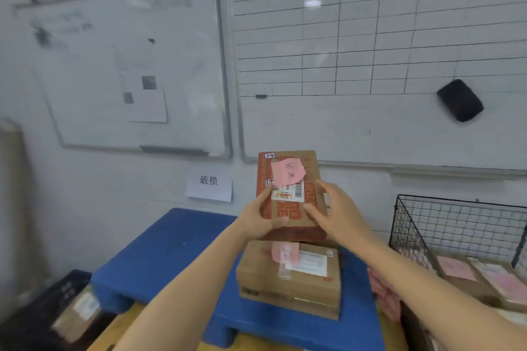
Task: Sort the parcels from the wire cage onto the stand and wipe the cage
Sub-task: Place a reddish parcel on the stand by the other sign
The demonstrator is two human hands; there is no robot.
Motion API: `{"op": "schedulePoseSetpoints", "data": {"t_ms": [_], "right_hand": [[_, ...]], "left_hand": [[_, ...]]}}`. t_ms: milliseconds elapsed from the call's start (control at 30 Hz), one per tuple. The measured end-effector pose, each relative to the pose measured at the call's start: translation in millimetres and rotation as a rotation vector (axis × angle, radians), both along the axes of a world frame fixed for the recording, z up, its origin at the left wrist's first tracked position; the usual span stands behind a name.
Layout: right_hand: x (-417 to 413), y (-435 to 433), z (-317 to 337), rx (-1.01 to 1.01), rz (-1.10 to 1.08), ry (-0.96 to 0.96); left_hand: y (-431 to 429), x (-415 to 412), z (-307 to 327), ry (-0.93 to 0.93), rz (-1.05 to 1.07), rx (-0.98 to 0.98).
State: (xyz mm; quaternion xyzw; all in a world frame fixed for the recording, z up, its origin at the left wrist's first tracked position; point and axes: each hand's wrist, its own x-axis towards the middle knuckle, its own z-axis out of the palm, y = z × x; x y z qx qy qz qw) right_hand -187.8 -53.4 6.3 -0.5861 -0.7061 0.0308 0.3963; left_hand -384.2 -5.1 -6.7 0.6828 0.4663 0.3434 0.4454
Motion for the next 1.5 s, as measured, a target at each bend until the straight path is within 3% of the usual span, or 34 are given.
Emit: {"op": "schedulePoseSetpoints", "data": {"t_ms": [233,633,967,1500], "right_hand": [[-124,71,-19,-0.090,0.063,0.010],[-257,203,-53,-0.197,0.171,-0.072],[-318,278,-100,-0.294,0.230,-0.130],[-377,343,-158,-0.451,-0.016,-0.191]], "left_hand": [[67,-132,-21,0.061,0.062,-0.070],[183,-261,-68,0.045,0.130,-0.146],[261,-339,-109,0.032,0.115,-0.259],[357,-384,-162,0.150,-0.172,-0.389]]}}
